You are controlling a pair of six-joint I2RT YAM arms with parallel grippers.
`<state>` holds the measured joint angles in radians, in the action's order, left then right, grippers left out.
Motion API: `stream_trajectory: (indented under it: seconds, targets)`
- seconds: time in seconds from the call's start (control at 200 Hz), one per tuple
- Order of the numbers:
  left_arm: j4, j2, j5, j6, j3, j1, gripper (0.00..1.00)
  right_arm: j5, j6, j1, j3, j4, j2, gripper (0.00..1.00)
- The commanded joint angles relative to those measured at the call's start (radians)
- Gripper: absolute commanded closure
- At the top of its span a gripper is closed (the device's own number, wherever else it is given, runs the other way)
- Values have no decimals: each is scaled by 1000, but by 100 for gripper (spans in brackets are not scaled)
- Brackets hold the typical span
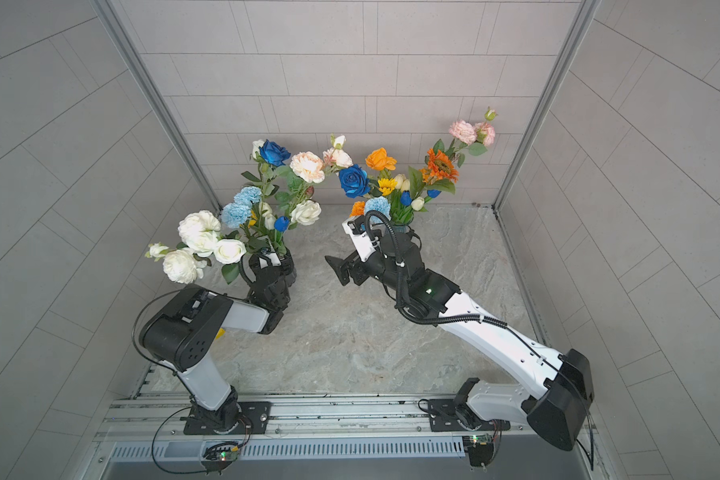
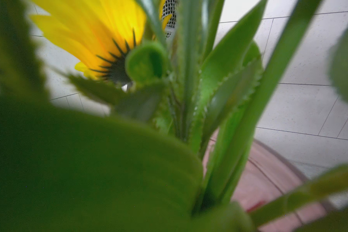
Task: Pick out blue flowers from the vase
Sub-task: Pick up the flower from the vase.
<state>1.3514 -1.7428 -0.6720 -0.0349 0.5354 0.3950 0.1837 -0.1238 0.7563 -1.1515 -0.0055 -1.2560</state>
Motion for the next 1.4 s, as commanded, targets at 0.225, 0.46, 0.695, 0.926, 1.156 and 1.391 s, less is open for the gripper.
stream_trajectory:
  seconds: [0.225, 0.46, 0.695, 0.926, 1.156, 1.391]
  targets:
    - [11, 11, 18, -33, -13, 16, 27, 56, -113, 68, -114, 171, -150, 31]
    - [11, 11, 7, -33, -13, 39, 27, 44, -144, 119, -174, 258, -289, 35]
    - [11, 17, 5, -40, -14, 50, 27, 29, -144, 120, -257, 283, -404, 41]
    - [11, 25, 3, -27, -35, 53, 27, -4, -113, 120, -349, 264, -488, 47]
    - [12, 25, 3, -17, -41, 57, 27, -9, -97, 118, -429, 240, -557, 52]
    - [11, 29, -3, -10, -46, 58, 27, -56, -54, 117, -464, 186, -578, 52]
